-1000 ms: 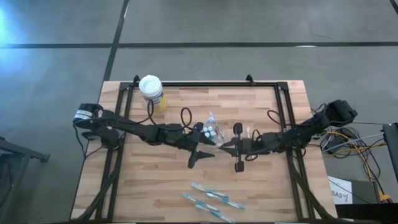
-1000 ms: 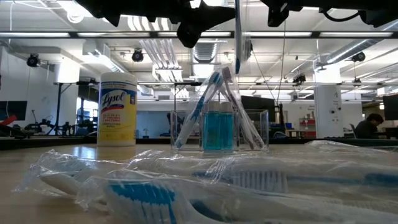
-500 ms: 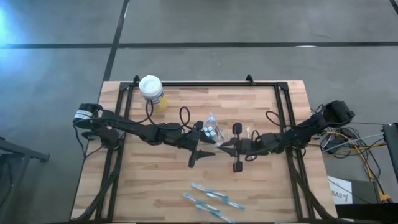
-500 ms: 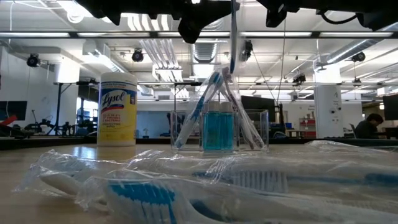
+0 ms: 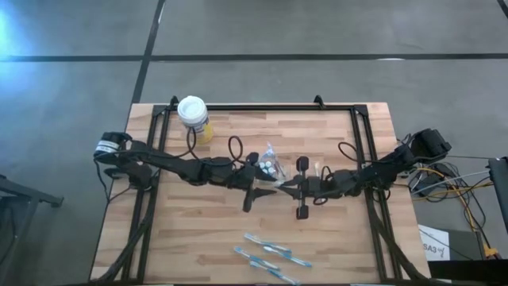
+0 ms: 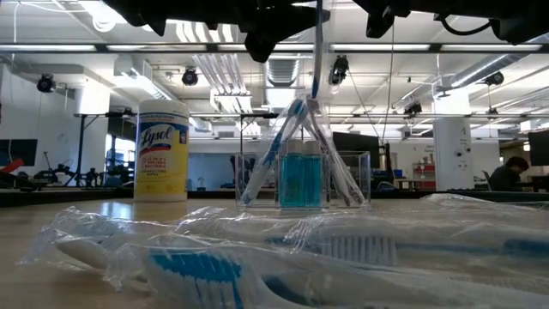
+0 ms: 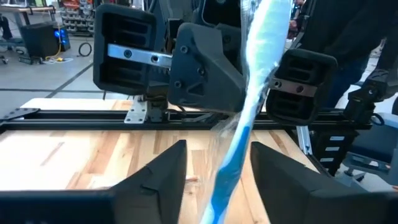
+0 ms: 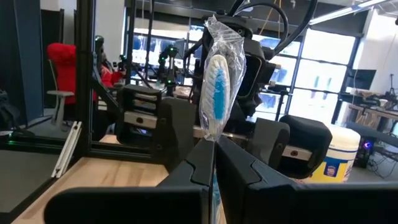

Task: Pick & Place toothbrushing station
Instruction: Put the blue toothbrush into the left compartment of the transparent organizer

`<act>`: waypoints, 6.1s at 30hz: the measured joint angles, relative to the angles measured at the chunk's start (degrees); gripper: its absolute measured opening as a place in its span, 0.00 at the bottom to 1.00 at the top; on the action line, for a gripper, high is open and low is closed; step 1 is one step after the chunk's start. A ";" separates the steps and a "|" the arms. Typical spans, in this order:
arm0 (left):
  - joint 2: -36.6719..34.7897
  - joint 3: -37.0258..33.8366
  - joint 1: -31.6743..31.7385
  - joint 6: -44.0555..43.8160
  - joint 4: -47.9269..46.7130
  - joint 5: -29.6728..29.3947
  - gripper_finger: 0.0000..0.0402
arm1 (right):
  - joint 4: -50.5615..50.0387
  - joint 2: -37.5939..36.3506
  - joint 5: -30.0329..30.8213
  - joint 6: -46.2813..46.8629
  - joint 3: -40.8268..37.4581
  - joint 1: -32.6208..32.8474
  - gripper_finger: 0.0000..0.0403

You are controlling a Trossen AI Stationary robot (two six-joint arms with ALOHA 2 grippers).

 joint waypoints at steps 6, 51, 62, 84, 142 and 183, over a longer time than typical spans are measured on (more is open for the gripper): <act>0.00 -0.02 0.04 1.54 0.40 0.02 0.25 | -0.02 0.00 -0.04 0.00 0.02 0.00 0.02; -24.57 -18.44 -0.46 5.10 -1.79 4.20 0.09 | -4.84 -23.61 -4.60 3.28 -15.79 1.85 0.02; -51.66 -35.74 -0.46 2.33 -2.25 3.13 0.09 | -4.64 -34.52 -6.35 5.87 -22.59 1.84 0.02; -78.31 -52.48 -0.44 1.99 -2.81 -2.48 0.09 | -5.42 -34.47 -6.21 4.26 -23.22 1.79 0.02; -3.41 -28.11 12.35 3.16 26.66 -3.82 0.09 | -6.14 -34.45 -6.03 1.07 -22.80 1.68 0.02; 6.55 -28.04 14.36 -3.88 28.12 -5.81 0.16 | -6.09 -34.45 -5.49 1.07 -22.80 1.68 0.02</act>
